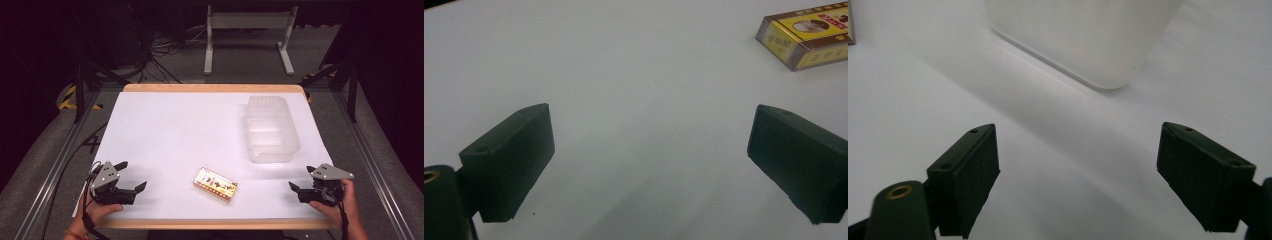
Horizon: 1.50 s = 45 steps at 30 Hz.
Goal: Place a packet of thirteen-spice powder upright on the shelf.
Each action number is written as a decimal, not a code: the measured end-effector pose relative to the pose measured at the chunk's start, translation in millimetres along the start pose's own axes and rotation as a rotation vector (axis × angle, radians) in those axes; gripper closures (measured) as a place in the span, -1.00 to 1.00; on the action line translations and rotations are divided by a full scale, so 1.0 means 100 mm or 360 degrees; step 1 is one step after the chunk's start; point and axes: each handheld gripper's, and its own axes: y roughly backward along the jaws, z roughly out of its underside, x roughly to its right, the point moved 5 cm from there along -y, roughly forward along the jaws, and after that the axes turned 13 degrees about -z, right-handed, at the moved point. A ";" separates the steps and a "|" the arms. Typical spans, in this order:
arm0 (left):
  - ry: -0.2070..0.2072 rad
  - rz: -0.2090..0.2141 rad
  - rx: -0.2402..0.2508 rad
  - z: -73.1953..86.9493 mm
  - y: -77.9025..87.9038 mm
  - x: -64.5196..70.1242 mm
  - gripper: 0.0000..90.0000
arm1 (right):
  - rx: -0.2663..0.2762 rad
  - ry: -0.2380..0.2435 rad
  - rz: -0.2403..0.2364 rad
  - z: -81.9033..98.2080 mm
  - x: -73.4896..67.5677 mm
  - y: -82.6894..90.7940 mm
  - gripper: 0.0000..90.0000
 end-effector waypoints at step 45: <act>-0.0060 0.0049 -0.0033 0.03 -0.01 0.09 -0.87 | -0.0422 0.0364 -0.0520 -1.04 -1.20 -0.88 -0.49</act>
